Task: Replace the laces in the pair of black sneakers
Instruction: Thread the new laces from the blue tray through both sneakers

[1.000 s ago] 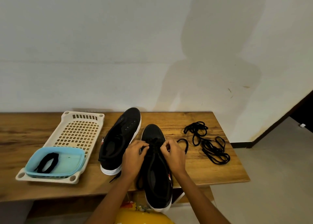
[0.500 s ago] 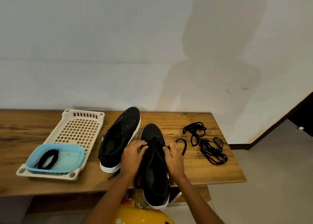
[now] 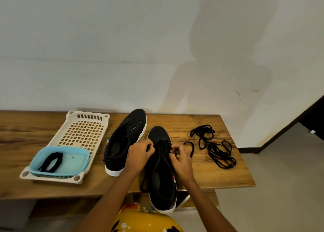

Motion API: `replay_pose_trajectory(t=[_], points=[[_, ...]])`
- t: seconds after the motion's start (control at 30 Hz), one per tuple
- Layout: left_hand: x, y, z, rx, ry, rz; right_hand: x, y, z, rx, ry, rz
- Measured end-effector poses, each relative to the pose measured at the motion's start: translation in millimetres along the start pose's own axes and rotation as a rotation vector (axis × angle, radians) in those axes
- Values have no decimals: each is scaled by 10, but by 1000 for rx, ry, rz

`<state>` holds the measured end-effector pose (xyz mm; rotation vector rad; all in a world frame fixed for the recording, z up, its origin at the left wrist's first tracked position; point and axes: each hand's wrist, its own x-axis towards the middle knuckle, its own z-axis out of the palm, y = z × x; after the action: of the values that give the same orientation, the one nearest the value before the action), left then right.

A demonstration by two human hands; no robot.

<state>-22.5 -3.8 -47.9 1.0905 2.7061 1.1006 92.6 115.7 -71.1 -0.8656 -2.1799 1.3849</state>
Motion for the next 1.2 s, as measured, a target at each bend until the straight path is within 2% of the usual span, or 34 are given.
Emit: replay_pose_trajectory(t=[0.23, 0.37, 0.47, 0.6, 0.73, 0.9, 1.0, 1.2], points=[[-147, -128, 61, -139, 10, 32, 14, -6, 37, -121, -5, -44], [-140, -73, 60, -133, 33, 23, 27, -16, 27, -130, -5, -40], [-87, -9, 38, -116, 44, -63, 33, -31, 33, -140, -4, -33], [-85, -33, 31, -190, -61, -199, 39, -19, 51, -167, 13, -42], [-56, 4, 26, -168, -89, -233, 41, -36, 71, -182, 14, -42], [-179, -92, 51, -397, -125, -242, 75, -47, 78, -227, 32, -17], [-195, -77, 59, -487, -40, -278, 81, -61, 74, -226, 27, -1], [-207, -59, 80, -252, -14, -86, 60, -23, 85, -249, 28, -41]])
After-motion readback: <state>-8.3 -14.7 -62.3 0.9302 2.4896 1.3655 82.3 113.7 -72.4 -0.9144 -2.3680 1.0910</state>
